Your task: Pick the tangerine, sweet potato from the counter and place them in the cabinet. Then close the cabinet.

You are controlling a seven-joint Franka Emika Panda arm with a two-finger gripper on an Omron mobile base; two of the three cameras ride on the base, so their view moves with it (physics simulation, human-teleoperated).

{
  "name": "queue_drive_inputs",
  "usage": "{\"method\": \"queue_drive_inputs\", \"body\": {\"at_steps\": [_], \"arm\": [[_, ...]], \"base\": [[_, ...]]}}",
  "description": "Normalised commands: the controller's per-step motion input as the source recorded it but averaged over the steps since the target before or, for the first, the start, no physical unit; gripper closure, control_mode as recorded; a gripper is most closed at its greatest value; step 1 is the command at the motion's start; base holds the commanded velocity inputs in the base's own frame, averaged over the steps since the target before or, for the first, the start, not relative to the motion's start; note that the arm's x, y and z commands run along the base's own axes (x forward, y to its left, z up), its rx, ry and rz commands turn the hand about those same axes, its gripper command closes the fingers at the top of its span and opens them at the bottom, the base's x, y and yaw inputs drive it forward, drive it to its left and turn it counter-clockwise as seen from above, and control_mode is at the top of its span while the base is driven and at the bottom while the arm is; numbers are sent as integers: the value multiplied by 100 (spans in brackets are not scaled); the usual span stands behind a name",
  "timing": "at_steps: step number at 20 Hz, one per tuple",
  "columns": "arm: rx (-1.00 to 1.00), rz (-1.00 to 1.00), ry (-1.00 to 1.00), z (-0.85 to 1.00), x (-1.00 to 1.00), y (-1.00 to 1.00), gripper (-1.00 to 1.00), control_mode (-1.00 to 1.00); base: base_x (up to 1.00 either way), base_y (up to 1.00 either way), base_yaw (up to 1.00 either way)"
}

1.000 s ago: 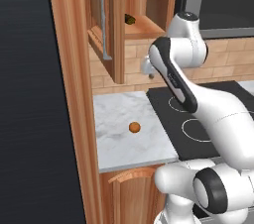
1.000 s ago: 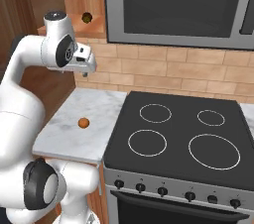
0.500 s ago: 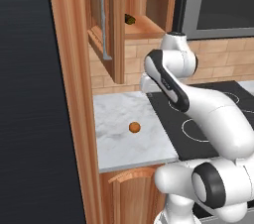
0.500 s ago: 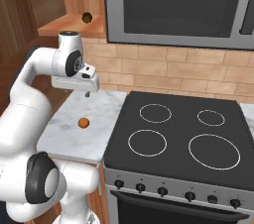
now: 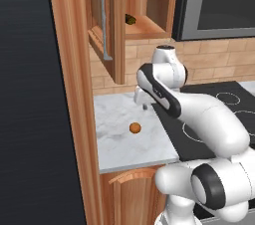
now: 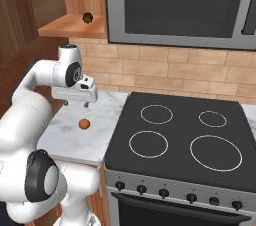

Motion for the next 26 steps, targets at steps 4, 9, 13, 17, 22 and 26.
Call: {"method": "queue_drive_inputs", "body": {"at_steps": [4, 9, 13, 17, 22, 26], "arm": [[-3, 0, 0, -27, 18, 9, -100, -100], [-3, 0, 0, -35, 34, 7, -100, -100], [-2, 0, 0, -35, 28, 8, -100, -100], [-1, 0, 0, -37, 29, 9, -100, -100], [-1, 0, 0, -34, 24, 7, -100, -100], [-1, 0, 0, -35, 21, 9, -100, -100]], "base": [[0, 0, 0], [0, 0, 0], [0, 0, 0], [0, 0, 0], [0, 0, 0], [0, 0, 0]]}}
